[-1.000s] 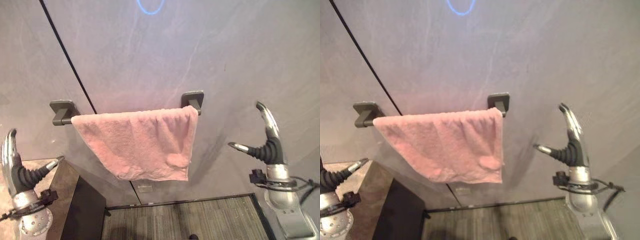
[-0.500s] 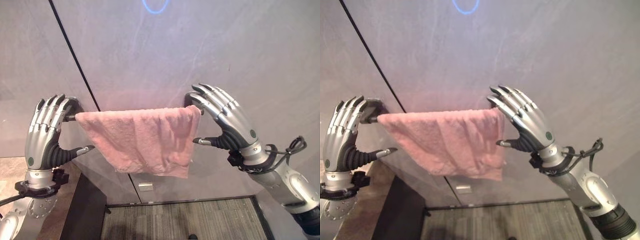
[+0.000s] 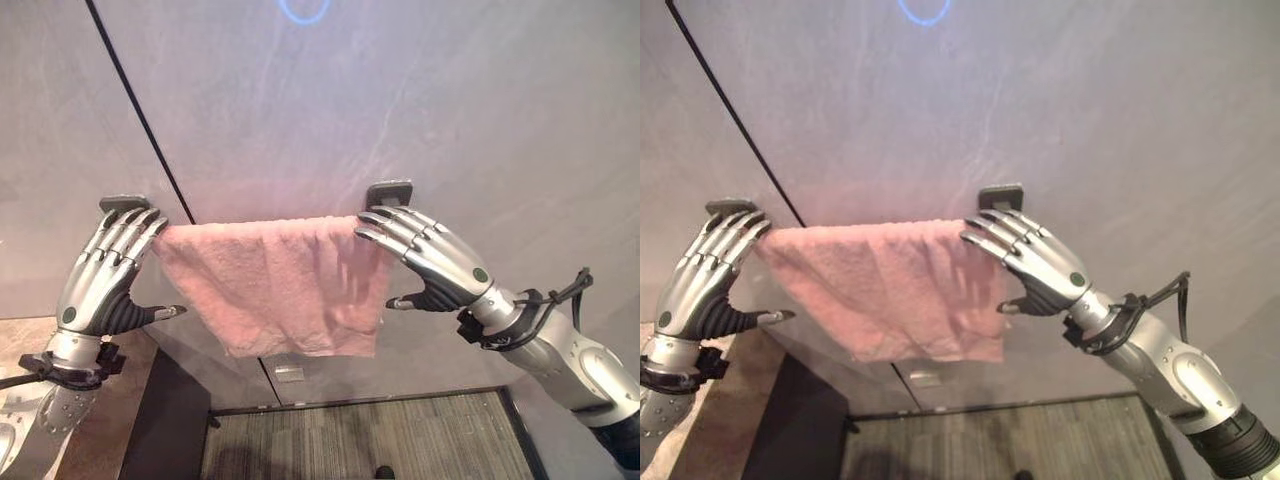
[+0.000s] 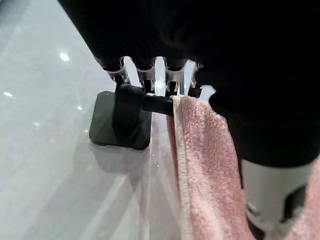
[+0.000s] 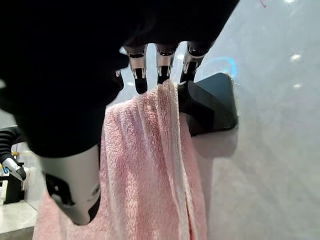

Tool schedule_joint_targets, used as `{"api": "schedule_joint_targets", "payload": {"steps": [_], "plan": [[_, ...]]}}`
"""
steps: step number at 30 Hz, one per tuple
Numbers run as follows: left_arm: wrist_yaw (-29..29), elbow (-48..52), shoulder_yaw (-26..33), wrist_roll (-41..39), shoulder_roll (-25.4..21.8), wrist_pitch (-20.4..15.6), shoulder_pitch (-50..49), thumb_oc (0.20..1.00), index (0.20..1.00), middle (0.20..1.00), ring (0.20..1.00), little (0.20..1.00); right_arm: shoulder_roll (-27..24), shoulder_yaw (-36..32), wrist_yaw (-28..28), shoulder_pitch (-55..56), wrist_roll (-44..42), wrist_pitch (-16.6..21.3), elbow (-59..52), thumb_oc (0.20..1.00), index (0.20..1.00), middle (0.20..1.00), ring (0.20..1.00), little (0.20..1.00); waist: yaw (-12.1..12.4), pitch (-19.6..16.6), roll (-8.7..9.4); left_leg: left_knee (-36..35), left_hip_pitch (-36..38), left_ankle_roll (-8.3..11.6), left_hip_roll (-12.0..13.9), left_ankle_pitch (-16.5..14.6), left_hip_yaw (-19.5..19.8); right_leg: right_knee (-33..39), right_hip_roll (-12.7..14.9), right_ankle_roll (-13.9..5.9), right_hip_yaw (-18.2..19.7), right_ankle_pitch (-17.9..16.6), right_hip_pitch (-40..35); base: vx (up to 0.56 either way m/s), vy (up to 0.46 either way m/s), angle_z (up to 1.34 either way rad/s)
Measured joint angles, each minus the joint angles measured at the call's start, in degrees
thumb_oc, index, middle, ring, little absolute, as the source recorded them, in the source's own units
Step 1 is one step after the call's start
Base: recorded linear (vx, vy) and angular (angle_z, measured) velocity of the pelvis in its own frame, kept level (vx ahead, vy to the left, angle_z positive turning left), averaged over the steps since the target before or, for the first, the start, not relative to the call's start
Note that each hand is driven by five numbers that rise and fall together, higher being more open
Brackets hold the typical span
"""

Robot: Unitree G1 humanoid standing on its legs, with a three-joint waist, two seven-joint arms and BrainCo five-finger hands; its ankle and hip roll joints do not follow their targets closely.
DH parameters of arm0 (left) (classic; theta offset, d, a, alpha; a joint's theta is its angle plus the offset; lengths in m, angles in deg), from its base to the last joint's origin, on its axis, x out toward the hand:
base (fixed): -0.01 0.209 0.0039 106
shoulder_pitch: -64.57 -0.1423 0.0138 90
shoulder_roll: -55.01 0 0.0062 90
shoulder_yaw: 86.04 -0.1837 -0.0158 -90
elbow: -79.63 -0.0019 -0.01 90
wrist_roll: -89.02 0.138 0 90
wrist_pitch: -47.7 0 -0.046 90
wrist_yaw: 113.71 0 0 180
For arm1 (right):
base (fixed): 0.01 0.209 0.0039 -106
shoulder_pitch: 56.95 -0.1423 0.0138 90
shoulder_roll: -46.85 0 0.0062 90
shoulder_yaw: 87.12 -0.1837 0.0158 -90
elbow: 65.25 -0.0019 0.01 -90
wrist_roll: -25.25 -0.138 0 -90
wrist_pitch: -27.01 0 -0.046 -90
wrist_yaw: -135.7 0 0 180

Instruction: Put brush and paste in cup on sink, flatten towel.

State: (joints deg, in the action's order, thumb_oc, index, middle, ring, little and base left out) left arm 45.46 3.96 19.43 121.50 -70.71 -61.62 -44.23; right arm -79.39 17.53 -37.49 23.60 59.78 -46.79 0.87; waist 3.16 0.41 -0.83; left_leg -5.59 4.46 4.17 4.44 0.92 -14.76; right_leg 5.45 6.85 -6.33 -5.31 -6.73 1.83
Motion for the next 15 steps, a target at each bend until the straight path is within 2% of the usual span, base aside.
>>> {"api": "schedule_joint_targets", "payload": {"steps": [6, 9, 12, 15], "plan": [[2.3, -0.7, 0.1, 0.0, -6.3, -0.1, -0.6, 1.000, 1.000, 1.000, 1.000, 1.000, -1.4, -0.1, -0.9, 0.1, -0.1, 0.4, 0.3, 1.000, 1.000, 1.000, 1.000, 1.000, 0.1, 0.0, 0.13, 0.0, 0.3, -0.01, -0.1, -0.3, -0.1, 0.0, 0.1, -0.03, 0.2, 0.0, 0.0, 0.00, 0.000, -0.01], [3.0, -0.7, -0.2, 0.0, -8.3, -1.4, -0.4, 1.000, 1.000, 1.000, 1.000, 1.000, -1.9, 0.0, -1.1, -0.1, -0.9, 1.1, 0.3, 1.000, 1.000, 1.000, 1.000, 1.000, -0.3, 0.0, 0.06, 0.0, 0.4, 0.10, -0.1, -0.2, -0.3, 0.0, 0.1, -0.08, 0.3, -0.1, 0.0, 0.01, -0.005, -0.04], [3.9, 0.1, -0.3, 0.1, -12.9, -1.8, -0.7, 1.000, 1.000, 1.000, 1.000, 1.000, -4.3, 0.1, -2.2, -0.7, -2.3, 1.5, -0.5, 1.000, 1.000, 1.000, 1.000, 1.000, -0.7, -0.1, -0.11, 0.0, 0.5, -0.07, -0.1, -0.2, -0.9, 0.0, 0.0, 0.14, 0.7, -0.4, 0.0, 0.00, -0.004, -0.07], [4.4, 0.5, -0.4, 0.1, -13.5, -1.9, -0.8, 1.000, 1.000, 1.000, 1.000, 1.000, -4.9, 0.1, -3.2, -0.9, -2.3, 1.7, -0.9, 1.000, 1.000, 1.000, 1.000, 1.000, -0.8, -0.1, -0.28, 0.0, 0.9, -0.02, -0.1, -0.2, -1.6, 0.0, -0.2, 0.15, 1.6, -0.4, 0.0, 0.01, -0.006, -0.13]]}}
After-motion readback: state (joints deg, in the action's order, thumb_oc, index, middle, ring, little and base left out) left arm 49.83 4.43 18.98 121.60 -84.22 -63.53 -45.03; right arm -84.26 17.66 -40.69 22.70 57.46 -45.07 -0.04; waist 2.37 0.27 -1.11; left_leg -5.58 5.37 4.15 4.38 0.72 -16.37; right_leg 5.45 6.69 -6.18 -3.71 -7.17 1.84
